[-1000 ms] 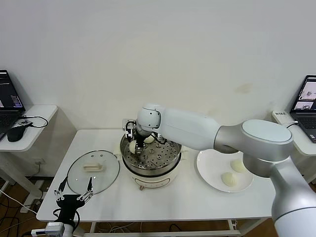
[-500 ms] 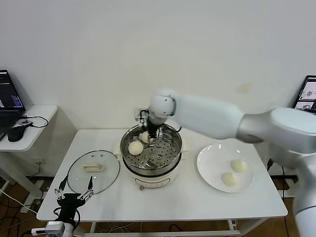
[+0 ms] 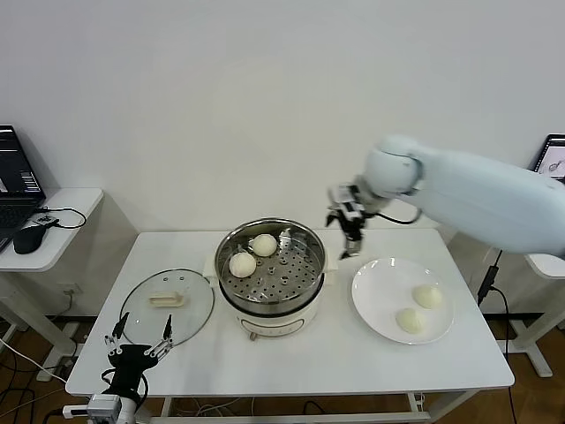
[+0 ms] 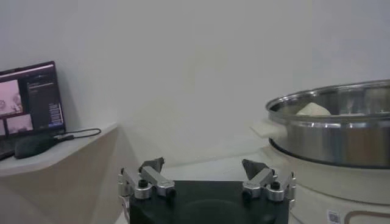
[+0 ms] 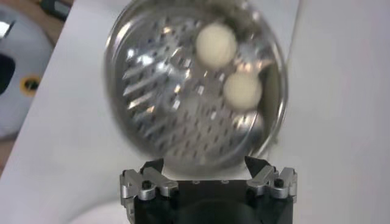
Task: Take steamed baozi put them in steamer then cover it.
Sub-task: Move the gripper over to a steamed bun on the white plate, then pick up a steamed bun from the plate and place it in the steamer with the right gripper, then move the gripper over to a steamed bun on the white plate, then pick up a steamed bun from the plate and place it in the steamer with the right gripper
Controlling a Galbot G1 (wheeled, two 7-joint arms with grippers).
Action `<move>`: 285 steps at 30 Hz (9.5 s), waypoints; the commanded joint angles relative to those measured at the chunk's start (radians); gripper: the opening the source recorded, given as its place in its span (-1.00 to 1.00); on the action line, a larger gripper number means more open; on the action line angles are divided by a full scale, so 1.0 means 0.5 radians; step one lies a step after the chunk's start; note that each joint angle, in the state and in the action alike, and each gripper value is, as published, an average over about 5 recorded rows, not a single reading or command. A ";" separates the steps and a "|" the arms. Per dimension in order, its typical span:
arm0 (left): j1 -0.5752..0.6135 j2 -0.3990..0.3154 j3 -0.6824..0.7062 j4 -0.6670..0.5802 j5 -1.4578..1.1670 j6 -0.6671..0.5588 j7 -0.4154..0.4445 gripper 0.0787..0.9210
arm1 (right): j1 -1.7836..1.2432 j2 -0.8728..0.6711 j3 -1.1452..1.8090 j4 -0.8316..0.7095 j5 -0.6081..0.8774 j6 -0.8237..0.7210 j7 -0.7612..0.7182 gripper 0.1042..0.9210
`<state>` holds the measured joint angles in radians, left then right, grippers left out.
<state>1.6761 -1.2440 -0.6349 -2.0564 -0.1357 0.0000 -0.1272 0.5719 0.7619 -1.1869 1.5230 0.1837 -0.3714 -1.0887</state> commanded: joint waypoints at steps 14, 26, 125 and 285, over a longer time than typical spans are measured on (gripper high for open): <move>0.023 -0.022 0.019 0.041 0.066 0.002 -0.001 0.77 | -1.172 -0.644 0.683 -0.038 -0.703 0.302 -0.029 0.76; 0.051 -0.037 -0.007 0.040 0.080 0.003 -0.001 0.77 | -1.449 -0.411 0.889 -0.333 -0.741 0.367 0.059 0.76; 0.011 -0.066 -0.049 0.033 0.007 -0.009 -0.006 0.77 | -0.166 1.051 -0.204 -0.439 -0.421 0.967 0.165 0.28; 0.024 -0.016 -0.063 0.005 0.051 0.007 0.001 0.77 | 0.027 0.698 0.026 -0.228 0.547 -0.532 0.367 0.24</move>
<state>1.6856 -1.2520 -0.6588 -2.0528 -0.1067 0.0037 -0.1269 0.5470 0.8917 -1.0818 1.4227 0.3168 -0.5265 -0.9622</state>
